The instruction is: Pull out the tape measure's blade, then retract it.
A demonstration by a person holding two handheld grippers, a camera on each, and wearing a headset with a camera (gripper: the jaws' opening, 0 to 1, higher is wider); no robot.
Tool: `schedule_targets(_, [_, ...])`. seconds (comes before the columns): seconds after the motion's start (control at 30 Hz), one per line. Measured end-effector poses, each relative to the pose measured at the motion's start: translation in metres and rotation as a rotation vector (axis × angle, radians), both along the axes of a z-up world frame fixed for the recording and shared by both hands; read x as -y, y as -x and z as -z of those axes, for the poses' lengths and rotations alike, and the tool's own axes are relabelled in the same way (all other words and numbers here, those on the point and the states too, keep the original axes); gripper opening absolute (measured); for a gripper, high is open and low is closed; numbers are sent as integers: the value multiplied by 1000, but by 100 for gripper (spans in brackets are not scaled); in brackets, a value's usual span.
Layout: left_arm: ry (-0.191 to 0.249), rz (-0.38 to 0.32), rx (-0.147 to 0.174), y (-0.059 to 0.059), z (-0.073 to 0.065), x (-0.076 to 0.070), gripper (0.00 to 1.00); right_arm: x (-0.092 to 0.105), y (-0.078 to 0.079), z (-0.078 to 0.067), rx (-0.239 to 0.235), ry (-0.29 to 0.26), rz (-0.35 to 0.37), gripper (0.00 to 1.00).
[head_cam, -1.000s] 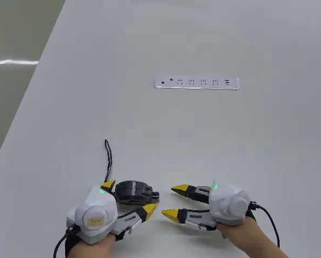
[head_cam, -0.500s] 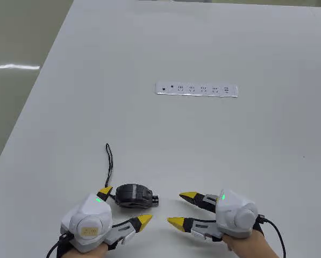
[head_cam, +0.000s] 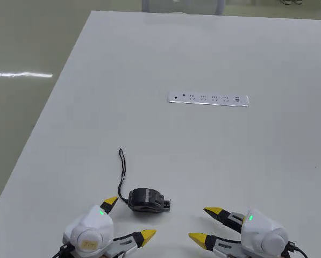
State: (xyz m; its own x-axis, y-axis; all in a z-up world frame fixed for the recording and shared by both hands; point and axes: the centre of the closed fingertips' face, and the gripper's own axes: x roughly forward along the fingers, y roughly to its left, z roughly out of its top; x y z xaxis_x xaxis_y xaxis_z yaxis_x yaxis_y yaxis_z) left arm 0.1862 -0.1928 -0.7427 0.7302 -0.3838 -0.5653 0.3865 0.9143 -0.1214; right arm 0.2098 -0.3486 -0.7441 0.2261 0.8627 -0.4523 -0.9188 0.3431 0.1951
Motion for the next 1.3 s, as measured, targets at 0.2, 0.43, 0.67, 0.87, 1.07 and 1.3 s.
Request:
schedule_targets(0.2, [26, 5, -8, 9, -3, -8, 78, 10, 4, -6, 10, 4, 32, 48])
schedule_targets(0.43, [31, 6, -7, 22, -6, -13, 78, 21, 9, -12, 26, 5, 59, 49])
schedule_targets(0.67, [29, 12, -5, 35, -9, -18, 78, 34, 16, -14, 38, 22, 73, 50])
schedule_targets(0.87, [41, 6, -6, 45, -10, -24, 78, 42, 22, -17, 42, 28, 88, 51])
schedule_targets(1.07, [43, 1, -10, 54, -10, -28, 79, 50, 26, -20, 48, 39, 96, 52])
schedule_targets(1.3, [45, 6, -4, 64, -13, -30, 79, 60, 30, -22, 56, 41, 117, 51])
